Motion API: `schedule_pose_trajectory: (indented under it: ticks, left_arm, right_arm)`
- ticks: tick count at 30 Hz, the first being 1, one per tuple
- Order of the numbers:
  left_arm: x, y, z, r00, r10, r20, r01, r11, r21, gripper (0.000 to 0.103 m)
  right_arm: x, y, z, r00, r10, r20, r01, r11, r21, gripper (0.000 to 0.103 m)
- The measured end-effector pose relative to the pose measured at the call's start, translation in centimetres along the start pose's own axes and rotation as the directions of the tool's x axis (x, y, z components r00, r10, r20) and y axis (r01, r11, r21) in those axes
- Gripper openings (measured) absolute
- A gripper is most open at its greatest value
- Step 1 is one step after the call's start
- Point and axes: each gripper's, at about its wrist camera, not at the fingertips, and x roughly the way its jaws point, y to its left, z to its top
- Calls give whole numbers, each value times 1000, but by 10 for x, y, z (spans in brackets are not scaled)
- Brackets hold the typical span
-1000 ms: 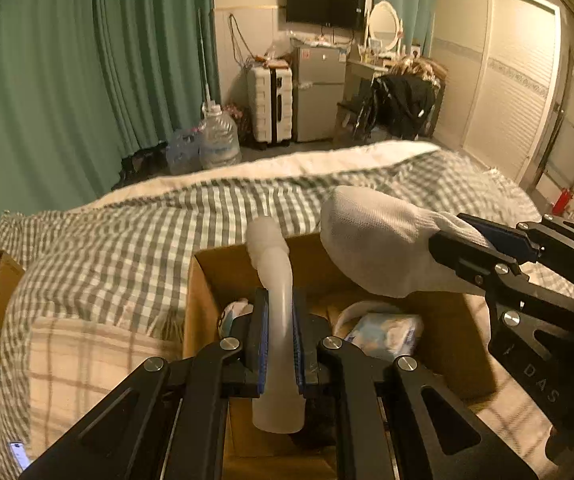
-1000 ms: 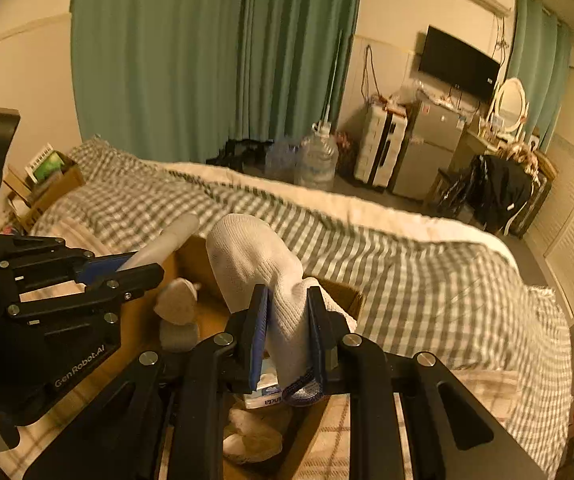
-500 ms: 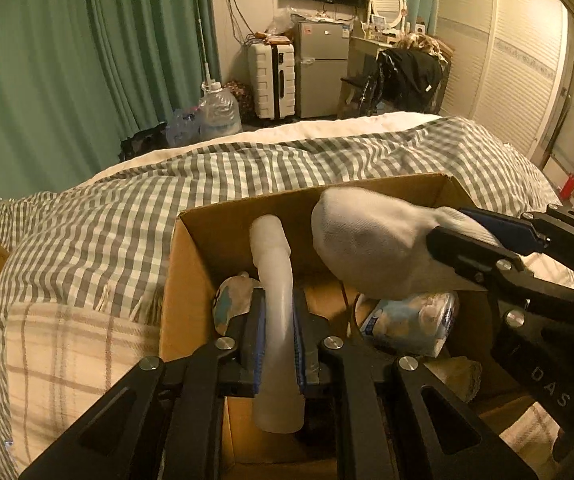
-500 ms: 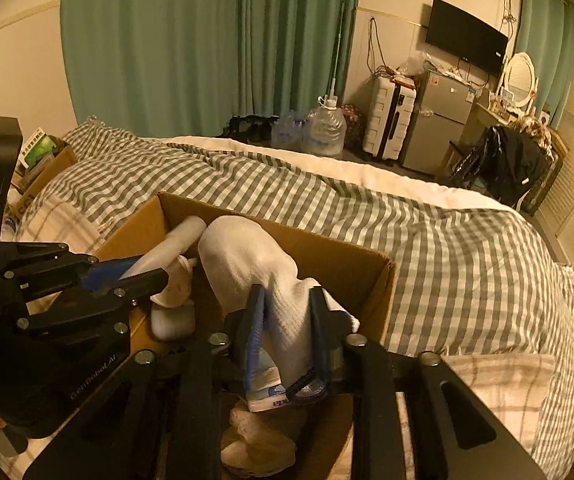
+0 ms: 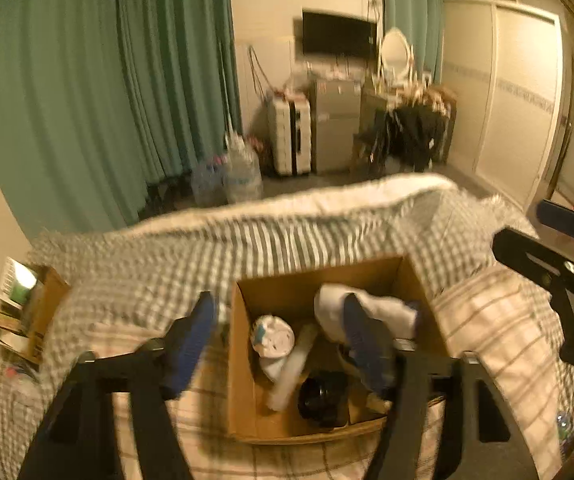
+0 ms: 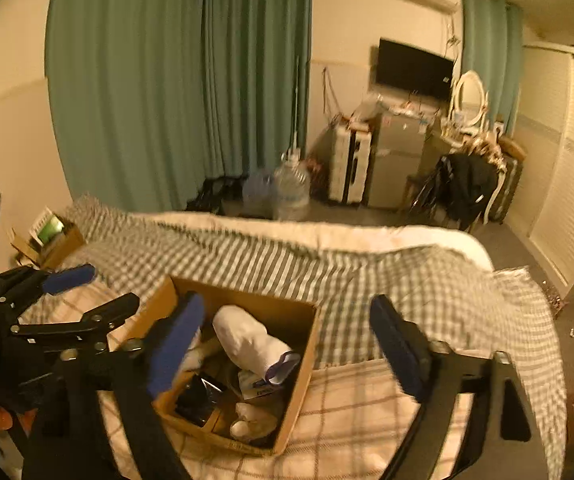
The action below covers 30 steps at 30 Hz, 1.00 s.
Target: Organize objects
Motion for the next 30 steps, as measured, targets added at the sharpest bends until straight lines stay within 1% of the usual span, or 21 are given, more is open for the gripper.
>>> schedule_pose_trajectory:
  ticks: [1,2,3,4,7,10,15,19,23,24,27,28,30]
  left_arm:
    - [-19,-2,4,999,17,45,-16,1000,-2,91]
    - [-32,-1,7,997,25,79,-25,1000,-4,94]
    - [-49,-1,10,993,32,118,-31,999,-6,98]
    - [-61,0,11,989,33,144,-32,999,-6,103]
    - [-91,0,12,979,39,198,-37,999,-12,103]
    - [-120,2,7,972,29,234,-25,999,-21,103]
    - [-155,6,-15,960,10,281,4,999,-50,103]
    - [-168,4,-32,953,-15,304,42,996,-84,103]
    - [-174,6,-52,948,-23,317,59,993,-104,103]
    - [-175,6,-55,948,-23,318,59,993,-103,103]
    - [-183,7,-72,943,9,333,31,993,-116,103]
    - [-184,8,-80,940,18,342,28,991,-130,103]
    - [-182,7,-90,938,15,345,36,989,-141,103]
  right_arm:
    - [-12,-1,3,1000,-5,16,5,1000,3,97]
    - [-32,-2,8,999,-18,45,18,1000,9,100]
    - [-42,-2,10,998,-25,58,25,1000,11,102]
    - [-56,-2,12,997,-33,76,33,999,12,102]
    - [-94,-2,16,991,-47,123,45,999,20,102]
    - [-123,-5,13,989,-50,139,47,998,29,102]
    - [-162,-9,-8,979,-81,190,71,996,57,102]
    - [-176,-4,-28,974,-87,207,73,995,72,102]
    - [-183,6,-47,968,-107,227,95,994,60,102]
    - [-185,7,-49,968,-107,228,95,994,60,102]
    - [-183,15,-61,966,-112,232,102,993,56,102]
    - [-182,19,-68,965,-115,237,105,993,54,102]
    - [-177,23,-77,963,-120,239,112,992,50,102]
